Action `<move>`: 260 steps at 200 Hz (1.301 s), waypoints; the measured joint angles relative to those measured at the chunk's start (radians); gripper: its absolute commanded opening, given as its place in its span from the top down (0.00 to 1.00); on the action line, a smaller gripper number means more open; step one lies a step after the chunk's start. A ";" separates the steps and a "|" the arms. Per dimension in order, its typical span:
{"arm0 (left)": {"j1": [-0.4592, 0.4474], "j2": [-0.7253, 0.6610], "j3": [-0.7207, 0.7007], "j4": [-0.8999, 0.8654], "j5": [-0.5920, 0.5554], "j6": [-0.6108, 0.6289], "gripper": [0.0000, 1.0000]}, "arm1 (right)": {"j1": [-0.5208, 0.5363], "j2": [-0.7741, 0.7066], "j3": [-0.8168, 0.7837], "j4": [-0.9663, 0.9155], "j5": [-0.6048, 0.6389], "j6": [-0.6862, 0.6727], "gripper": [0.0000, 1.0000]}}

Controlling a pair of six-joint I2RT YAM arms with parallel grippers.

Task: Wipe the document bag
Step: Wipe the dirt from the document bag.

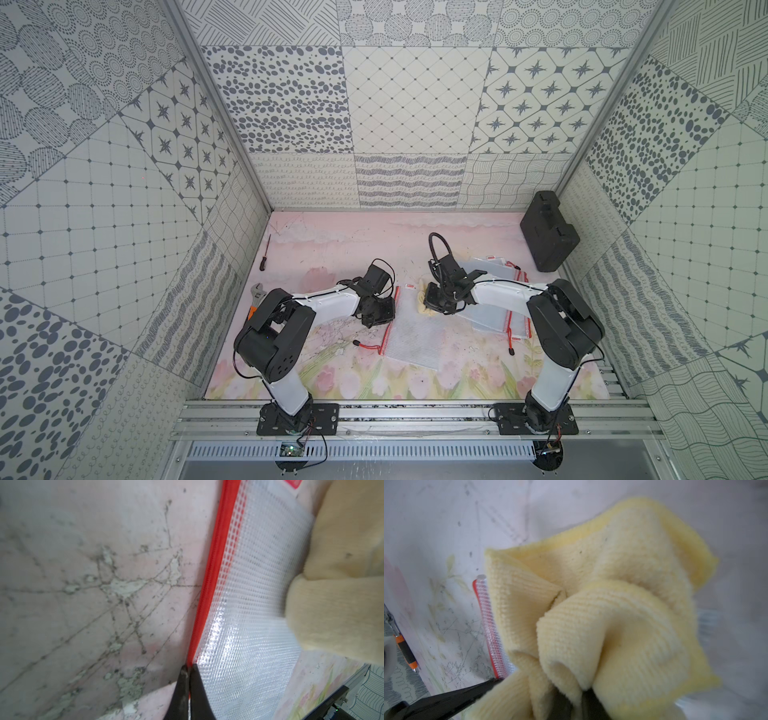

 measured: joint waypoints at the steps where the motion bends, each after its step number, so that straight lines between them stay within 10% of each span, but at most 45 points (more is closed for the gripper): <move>1: 0.000 0.000 0.000 0.000 0.000 0.000 1.00 | 0.007 0.006 0.008 0.000 0.000 0.002 1.00; 42: 0.000 0.005 0.008 -0.011 0.000 -0.008 1.00 | 0.105 0.066 0.067 0.035 -0.025 0.016 1.00; 113: -0.001 0.019 0.018 0.008 0.009 -0.010 1.00 | -0.174 -0.230 -0.262 -0.025 -0.005 -0.021 1.00; 204: -0.001 0.023 0.026 -0.003 0.006 -0.011 1.00 | 0.147 0.034 0.043 -0.010 -0.015 0.014 1.00; 260: -0.002 0.021 0.028 -0.008 0.003 -0.011 1.00 | -0.083 -0.179 -0.239 0.048 -0.083 -0.004 1.00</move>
